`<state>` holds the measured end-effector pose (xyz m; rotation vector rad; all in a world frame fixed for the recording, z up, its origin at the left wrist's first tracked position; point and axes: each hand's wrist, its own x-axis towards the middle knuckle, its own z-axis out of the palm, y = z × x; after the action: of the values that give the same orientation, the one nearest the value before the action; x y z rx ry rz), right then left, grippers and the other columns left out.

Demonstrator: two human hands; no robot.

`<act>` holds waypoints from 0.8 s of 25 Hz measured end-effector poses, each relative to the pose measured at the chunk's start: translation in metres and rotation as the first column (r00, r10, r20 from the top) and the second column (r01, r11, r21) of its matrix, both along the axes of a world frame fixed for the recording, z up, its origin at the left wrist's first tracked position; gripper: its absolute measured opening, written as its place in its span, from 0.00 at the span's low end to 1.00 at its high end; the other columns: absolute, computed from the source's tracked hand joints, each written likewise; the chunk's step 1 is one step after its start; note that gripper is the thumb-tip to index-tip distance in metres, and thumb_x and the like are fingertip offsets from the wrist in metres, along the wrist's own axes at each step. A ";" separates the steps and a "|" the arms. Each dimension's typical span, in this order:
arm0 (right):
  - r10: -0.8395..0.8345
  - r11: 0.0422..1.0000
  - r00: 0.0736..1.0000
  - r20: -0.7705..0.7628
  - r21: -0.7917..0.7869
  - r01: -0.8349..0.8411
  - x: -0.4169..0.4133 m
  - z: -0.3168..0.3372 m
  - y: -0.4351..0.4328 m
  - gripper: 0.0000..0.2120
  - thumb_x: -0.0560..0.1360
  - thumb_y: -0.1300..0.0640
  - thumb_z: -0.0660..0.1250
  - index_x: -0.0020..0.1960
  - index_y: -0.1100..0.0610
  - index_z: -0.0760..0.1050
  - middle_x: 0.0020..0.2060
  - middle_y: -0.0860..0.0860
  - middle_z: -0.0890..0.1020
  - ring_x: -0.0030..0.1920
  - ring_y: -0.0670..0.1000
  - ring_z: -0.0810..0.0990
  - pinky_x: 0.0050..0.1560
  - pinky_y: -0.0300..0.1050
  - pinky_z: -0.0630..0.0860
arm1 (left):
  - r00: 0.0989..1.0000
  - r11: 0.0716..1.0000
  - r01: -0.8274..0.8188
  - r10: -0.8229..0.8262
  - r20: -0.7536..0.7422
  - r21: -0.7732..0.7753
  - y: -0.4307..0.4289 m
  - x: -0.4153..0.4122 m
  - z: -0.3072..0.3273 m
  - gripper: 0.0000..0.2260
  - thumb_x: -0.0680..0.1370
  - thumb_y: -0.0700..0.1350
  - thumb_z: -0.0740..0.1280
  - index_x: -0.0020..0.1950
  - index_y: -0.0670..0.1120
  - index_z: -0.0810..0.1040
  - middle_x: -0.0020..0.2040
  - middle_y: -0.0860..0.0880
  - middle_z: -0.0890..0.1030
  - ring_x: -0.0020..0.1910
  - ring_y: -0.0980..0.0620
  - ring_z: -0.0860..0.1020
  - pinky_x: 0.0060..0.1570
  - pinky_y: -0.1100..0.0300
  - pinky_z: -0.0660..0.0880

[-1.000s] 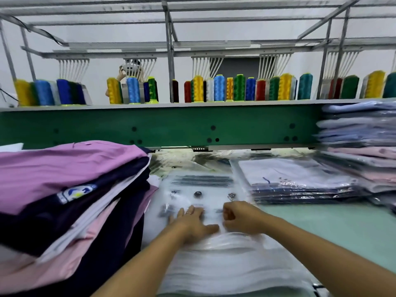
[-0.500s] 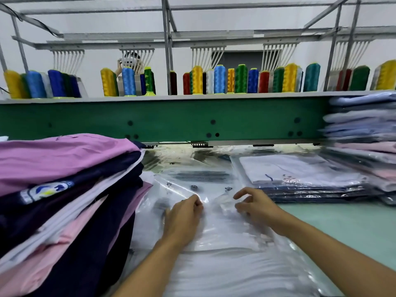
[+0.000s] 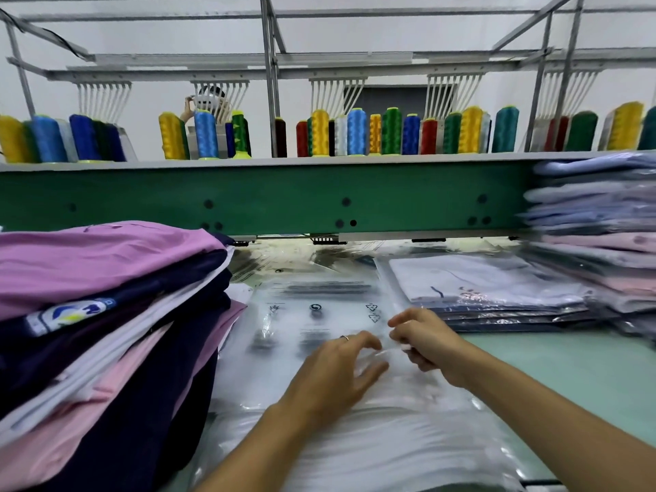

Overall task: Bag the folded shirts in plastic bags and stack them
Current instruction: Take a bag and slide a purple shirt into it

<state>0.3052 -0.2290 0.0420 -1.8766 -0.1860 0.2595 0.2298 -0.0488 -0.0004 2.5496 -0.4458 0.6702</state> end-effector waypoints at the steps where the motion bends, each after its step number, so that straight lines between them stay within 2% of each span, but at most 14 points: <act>1: -0.003 0.999 1.000 0.008 -0.032 0.003 0.001 0.001 -0.003 0.07 0.77 0.63 0.65 0.55 0.56 0.76 0.31 0.52 0.72 0.23 0.47 0.66 0.24 0.37 0.58 | 1.000 0.999 -0.002 0.003 0.019 -0.044 0.001 0.001 0.000 0.15 0.78 0.64 0.63 0.58 0.57 0.75 0.55 0.62 0.82 0.56 0.61 0.78 0.56 0.56 0.75; 4: -0.031 0.999 0.999 0.011 -0.013 0.032 0.005 0.002 -0.010 0.07 0.77 0.64 0.65 0.55 0.57 0.76 0.31 0.53 0.71 0.24 0.47 0.65 0.24 0.37 0.59 | 1.000 0.991 -0.018 0.017 -0.015 -0.130 0.003 0.000 0.001 0.13 0.78 0.63 0.64 0.54 0.56 0.78 0.50 0.62 0.83 0.53 0.63 0.79 0.55 0.56 0.75; 7: -0.024 0.999 0.996 0.081 0.030 0.022 0.003 0.002 -0.010 0.10 0.77 0.66 0.64 0.56 0.56 0.76 0.31 0.56 0.75 0.24 0.48 0.66 0.24 0.37 0.59 | 0.992 0.995 -0.047 0.037 -0.122 -0.083 0.001 -0.001 -0.001 0.18 0.79 0.65 0.57 0.63 0.60 0.74 0.52 0.59 0.83 0.53 0.58 0.79 0.54 0.57 0.75; 9: 0.028 0.999 0.984 0.174 0.012 -0.031 0.000 0.003 -0.007 0.15 0.77 0.69 0.62 0.58 0.54 0.77 0.40 0.59 0.81 0.25 0.47 0.68 0.24 0.39 0.61 | 0.982 0.995 -0.076 0.063 -0.179 -0.067 -0.001 0.000 -0.004 0.17 0.82 0.60 0.54 0.70 0.60 0.70 0.54 0.53 0.83 0.54 0.52 0.78 0.54 0.55 0.73; 11: 0.101 0.995 0.966 0.237 -0.027 -0.098 -0.004 0.004 -0.001 0.24 0.76 0.71 0.60 0.64 0.50 0.77 0.50 0.51 0.82 0.25 0.43 0.72 0.24 0.36 0.66 | 0.978 0.985 -0.114 0.087 -0.191 -0.133 0.000 0.002 -0.005 0.17 0.85 0.56 0.52 0.72 0.60 0.69 0.57 0.51 0.83 0.56 0.50 0.78 0.54 0.56 0.73; 13: 0.160 0.987 0.952 0.262 -0.072 -0.146 -0.005 0.004 0.003 0.30 0.75 0.71 0.59 0.70 0.45 0.74 0.47 0.41 0.77 0.26 0.38 0.74 0.26 0.32 0.68 | 0.976 0.949 -0.147 0.095 -0.195 -0.278 0.001 0.002 -0.004 0.17 0.85 0.56 0.52 0.73 0.61 0.68 0.63 0.53 0.81 0.62 0.55 0.76 0.57 0.63 0.71; 15: 0.151 0.988 0.951 0.272 -0.028 -0.149 -0.003 0.003 0.005 0.31 0.76 0.71 0.58 0.72 0.46 0.72 0.44 0.38 0.74 0.26 0.39 0.73 0.27 0.30 0.68 | 0.982 0.936 -0.130 0.076 -0.172 -0.327 0.002 0.002 -0.003 0.18 0.85 0.56 0.53 0.76 0.63 0.65 0.70 0.57 0.75 0.68 0.59 0.71 0.62 0.67 0.67; 16: 0.100 0.993 0.961 0.258 0.030 -0.112 -0.001 0.003 0.005 0.31 0.76 0.71 0.58 0.72 0.47 0.73 0.43 0.40 0.74 0.25 0.40 0.72 0.27 0.31 0.68 | 0.985 0.957 -0.118 0.079 -0.153 -0.265 0.002 0.001 -0.004 0.19 0.85 0.56 0.54 0.77 0.63 0.62 0.73 0.59 0.72 0.72 0.59 0.68 0.67 0.64 0.65; 18: -0.049 0.987 0.980 0.193 0.158 0.018 0.005 0.004 0.003 0.30 0.76 0.72 0.57 0.72 0.49 0.74 0.37 0.44 0.75 0.26 0.44 0.69 0.26 0.35 0.67 | 0.978 0.987 -0.149 0.138 -0.157 -0.056 0.002 0.000 -0.007 0.21 0.85 0.56 0.53 0.79 0.63 0.57 0.78 0.60 0.64 0.78 0.54 0.59 0.76 0.51 0.58; 20: -0.170 0.964 0.975 0.142 0.229 0.135 0.012 0.006 -0.003 0.29 0.75 0.73 0.57 0.71 0.52 0.75 0.32 0.47 0.75 0.26 0.48 0.69 0.25 0.38 0.65 | 0.950 0.978 -0.196 0.207 -0.234 0.071 0.004 0.000 -0.008 0.22 0.85 0.57 0.52 0.79 0.63 0.53 0.80 0.60 0.58 0.80 0.50 0.54 0.77 0.43 0.50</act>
<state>0.3175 -0.2319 0.0479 -1.6827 -0.1701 -0.0191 0.2299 -0.0443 -0.0089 2.7006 -0.1204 0.4147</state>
